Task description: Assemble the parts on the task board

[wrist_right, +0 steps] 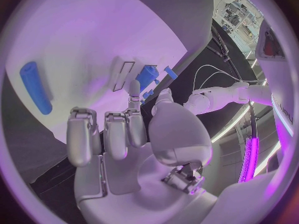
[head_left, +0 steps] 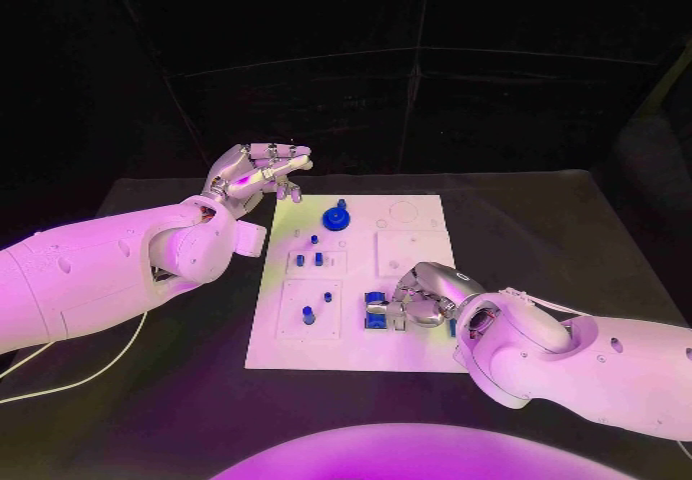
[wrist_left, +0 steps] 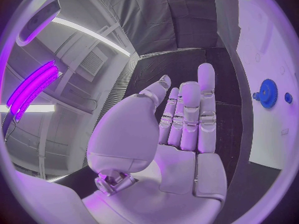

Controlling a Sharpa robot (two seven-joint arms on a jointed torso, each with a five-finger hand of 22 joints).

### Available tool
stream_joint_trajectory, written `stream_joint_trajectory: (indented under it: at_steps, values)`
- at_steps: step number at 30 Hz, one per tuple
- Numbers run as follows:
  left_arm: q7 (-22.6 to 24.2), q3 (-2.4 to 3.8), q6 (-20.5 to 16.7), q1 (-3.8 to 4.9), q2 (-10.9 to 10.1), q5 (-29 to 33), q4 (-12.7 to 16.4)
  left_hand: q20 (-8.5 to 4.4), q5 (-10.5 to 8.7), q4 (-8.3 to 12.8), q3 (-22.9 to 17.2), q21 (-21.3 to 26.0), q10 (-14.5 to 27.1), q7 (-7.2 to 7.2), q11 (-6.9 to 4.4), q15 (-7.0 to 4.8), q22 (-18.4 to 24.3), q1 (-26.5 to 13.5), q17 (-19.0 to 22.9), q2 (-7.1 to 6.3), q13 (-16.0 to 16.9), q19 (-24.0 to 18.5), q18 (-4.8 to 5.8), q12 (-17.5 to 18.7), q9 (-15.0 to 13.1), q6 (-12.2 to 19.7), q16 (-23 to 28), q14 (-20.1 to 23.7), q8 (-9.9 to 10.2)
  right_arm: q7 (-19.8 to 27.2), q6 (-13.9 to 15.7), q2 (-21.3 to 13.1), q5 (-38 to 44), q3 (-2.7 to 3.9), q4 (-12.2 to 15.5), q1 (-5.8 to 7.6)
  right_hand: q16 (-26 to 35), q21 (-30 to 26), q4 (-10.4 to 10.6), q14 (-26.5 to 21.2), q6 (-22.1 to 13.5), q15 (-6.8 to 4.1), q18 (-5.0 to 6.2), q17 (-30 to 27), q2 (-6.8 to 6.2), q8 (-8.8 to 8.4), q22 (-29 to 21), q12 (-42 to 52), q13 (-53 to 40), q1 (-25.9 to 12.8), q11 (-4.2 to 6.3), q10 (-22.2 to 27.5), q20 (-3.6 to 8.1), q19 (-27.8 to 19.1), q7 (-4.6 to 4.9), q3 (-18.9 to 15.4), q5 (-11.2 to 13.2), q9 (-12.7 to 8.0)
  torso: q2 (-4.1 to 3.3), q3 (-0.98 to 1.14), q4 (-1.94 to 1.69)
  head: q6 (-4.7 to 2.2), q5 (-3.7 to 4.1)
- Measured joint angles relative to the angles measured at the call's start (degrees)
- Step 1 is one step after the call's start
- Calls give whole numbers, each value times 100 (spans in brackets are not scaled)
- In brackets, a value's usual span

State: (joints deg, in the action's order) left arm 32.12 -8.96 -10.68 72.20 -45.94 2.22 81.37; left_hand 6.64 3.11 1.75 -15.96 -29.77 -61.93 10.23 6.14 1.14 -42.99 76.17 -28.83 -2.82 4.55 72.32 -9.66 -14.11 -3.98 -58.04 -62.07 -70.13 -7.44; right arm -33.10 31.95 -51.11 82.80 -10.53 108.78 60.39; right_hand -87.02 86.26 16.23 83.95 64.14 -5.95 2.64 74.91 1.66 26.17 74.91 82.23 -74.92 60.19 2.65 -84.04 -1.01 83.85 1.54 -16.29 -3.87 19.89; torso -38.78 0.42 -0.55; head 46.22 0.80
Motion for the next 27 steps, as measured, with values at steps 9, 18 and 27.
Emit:
stream_joint_trajectory:
  at_steps: [9, 18, 27]
  values:
    - [0, 0, 15, 0, -10, 8, 5, 0, 0, 0, 0, 0, 0, 0, 0, 0, 5, 0, 0, 0, 1, 0, 0, 0, 0, 0, 0, 0, 0, 13, -11, -17, 49, 0, 73, 0, 0, 0, -621, 0, -19, 0, 1, 0, -78, 0, 0, 0, -1, 1236, 0, 0, 0, 0, -19, 286, -367, 115, 0, 1, 0, 12, 10]
    - [1, 0, 20, 0, -16, 12, 8, 0, 0, -1, -1, 0, 0, 0, 0, 0, 5, 0, 0, 0, 1, 0, 0, 0, 0, 0, 0, 0, 0, 33, -20, -33, 118, 3, 67, 4, 0, 0, -994, -1, -38, 3, 0, 0, -65, -23, 0, 10, -30, 1713, -1, 1, 0, 0, -38, 488, -299, 144, 0, 1, 1, 15, 14]
    - [2, 0, 20, 0, -17, 15, 10, 0, 0, -1, -1, 0, 0, 0, 0, 0, 4, 0, -1, 0, 1, 0, 0, 0, 0, 0, 0, 0, 0, 33, -25, 25, 167, 5, -1, 3, 0, 0, -1012, -1, -38, 3, 0, -1, -21, -50, 0, 12, -29, 1757, -11, 11, 0, 0, -38, 506, -298, 144, 1, 0, -6, 13, 14]
